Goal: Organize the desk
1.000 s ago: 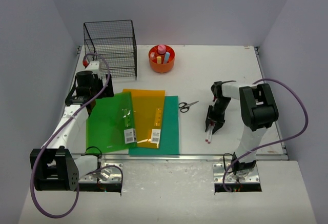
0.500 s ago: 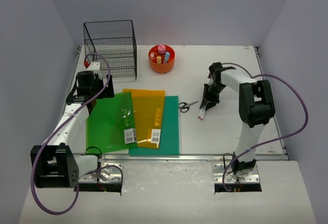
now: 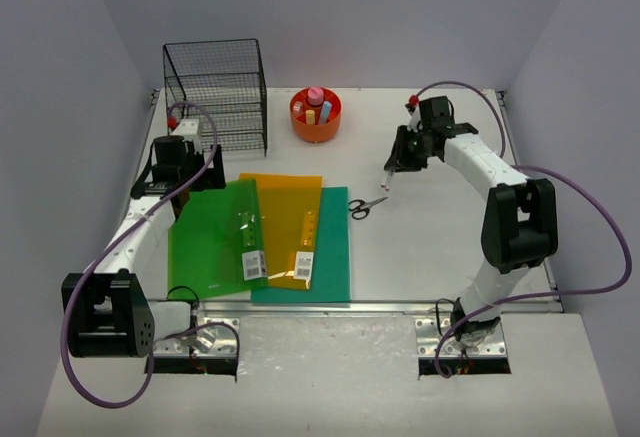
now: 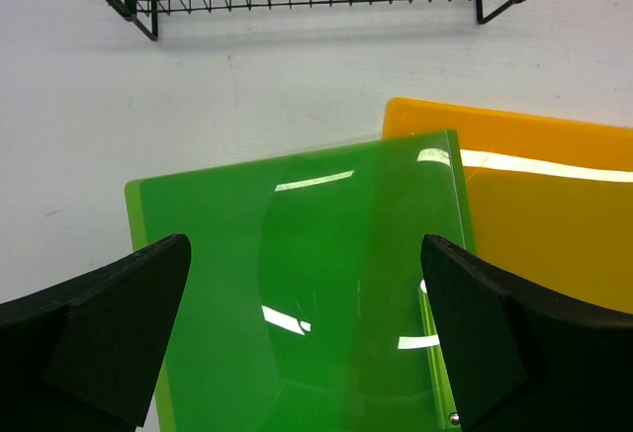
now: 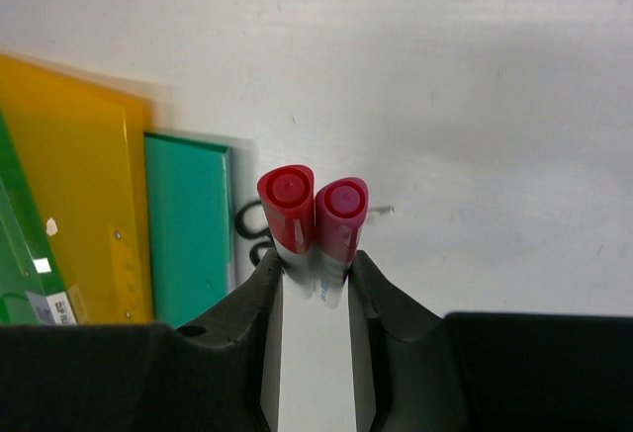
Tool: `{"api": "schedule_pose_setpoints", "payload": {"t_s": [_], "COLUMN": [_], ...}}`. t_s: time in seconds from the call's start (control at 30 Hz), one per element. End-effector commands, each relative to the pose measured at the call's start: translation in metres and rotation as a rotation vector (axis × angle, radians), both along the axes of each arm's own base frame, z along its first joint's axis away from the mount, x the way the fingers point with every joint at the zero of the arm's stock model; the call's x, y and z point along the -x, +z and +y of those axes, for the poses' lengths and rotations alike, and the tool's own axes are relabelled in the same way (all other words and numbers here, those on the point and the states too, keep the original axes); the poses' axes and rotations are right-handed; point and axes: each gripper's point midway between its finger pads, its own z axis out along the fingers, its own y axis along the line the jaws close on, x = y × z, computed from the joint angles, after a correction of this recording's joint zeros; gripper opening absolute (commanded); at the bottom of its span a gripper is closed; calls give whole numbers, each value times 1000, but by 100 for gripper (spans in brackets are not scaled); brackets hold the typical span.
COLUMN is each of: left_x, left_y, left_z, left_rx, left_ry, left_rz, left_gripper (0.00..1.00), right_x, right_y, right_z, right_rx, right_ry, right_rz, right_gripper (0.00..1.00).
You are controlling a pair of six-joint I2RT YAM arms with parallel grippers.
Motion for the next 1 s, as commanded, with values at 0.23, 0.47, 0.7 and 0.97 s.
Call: {"api": "schedule_pose_setpoints", "payload": {"t_s": [0.23, 0.47, 0.7, 0.97], "left_x": [-25, -27, -31, -35], "left_y": [40, 40, 37, 38], "left_z": [-5, -5, -6, -4], "left_rx": [37, 38, 72, 62], "left_ry": [-16, -12, 13, 16], "left_rz": [-124, -117, -111, -112], "left_gripper": [100, 100, 100, 100], "right_x": [-111, -166, -215, -244], "right_y": [78, 91, 111, 133], "right_z": [29, 49, 75, 101], "right_rx": [-2, -36, -87, -109], "right_ry": [50, 32, 19, 29], "right_rz": [-542, -650, -764, -873], "right_gripper": [0, 0, 0, 0]}}
